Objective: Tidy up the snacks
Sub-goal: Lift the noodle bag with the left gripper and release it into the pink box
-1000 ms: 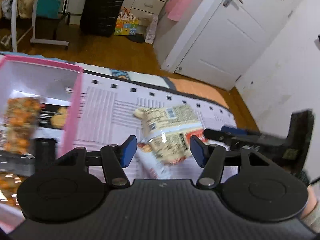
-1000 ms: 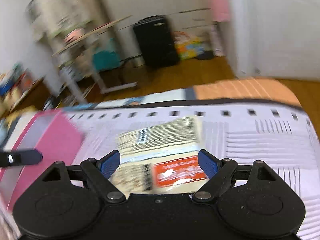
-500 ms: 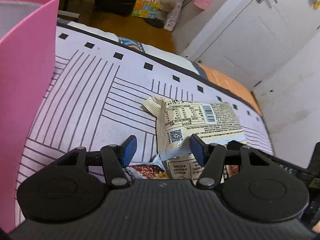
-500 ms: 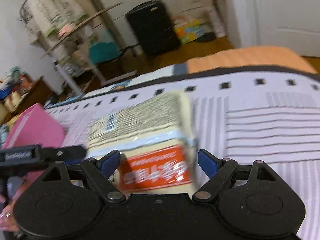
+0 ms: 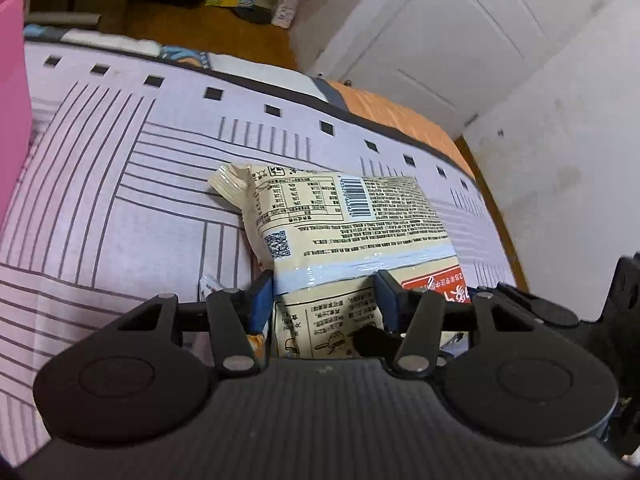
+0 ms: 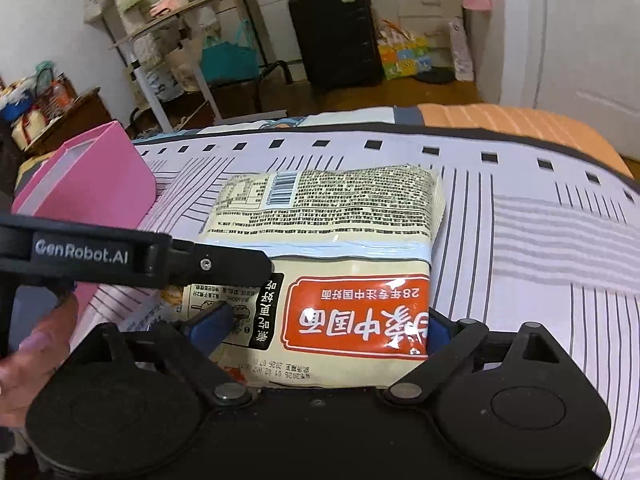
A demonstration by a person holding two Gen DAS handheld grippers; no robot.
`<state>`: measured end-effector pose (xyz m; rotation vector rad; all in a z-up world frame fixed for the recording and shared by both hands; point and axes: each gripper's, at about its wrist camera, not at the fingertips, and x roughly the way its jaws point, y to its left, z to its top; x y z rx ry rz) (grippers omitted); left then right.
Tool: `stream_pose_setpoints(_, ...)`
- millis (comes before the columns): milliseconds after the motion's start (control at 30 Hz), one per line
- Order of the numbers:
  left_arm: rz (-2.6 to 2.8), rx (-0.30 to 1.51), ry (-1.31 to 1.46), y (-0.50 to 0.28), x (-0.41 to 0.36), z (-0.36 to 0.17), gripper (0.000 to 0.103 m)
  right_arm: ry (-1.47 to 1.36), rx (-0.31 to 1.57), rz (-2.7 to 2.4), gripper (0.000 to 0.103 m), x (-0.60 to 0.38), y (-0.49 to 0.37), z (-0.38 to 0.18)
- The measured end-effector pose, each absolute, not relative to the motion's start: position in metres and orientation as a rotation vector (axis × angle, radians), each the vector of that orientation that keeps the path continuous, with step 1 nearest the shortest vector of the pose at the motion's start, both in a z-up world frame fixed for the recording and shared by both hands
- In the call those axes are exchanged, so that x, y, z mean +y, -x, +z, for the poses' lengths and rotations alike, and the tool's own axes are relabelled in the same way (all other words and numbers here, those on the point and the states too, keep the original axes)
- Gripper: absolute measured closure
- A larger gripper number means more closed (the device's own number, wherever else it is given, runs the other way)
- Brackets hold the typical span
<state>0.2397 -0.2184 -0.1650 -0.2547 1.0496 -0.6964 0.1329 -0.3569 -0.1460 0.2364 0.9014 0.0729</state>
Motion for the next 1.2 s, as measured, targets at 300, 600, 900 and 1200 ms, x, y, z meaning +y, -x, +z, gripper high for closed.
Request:
stream_pose_setpoints(300,-0.744,0.997,0.185,-0.206,-0.207,-0.116,0.049,-0.191,0.806,-0.035,0.000,-0.324,-0.094,-0.100)
stream_pose_setpoints(600,-0.769,0.993,0.124,-0.170,-0.185,-0.069,0.048,-0.191,0.807,-0.036,0.000,-0.292,-0.051,-0.068)
stream_pose_setpoints(900,-0.756,1.042,0.090,-0.120,-0.139,-0.036,0.048,-0.143,0.824,0.049,0.000,-0.248,-0.003,-0.040)
stream_pose_setpoints(1200,-0.731,1.001,0.100,-0.073,-0.069,0.004,0.048,-0.125,0.807,0.208,0.000,-0.196,0.025,-0.002)
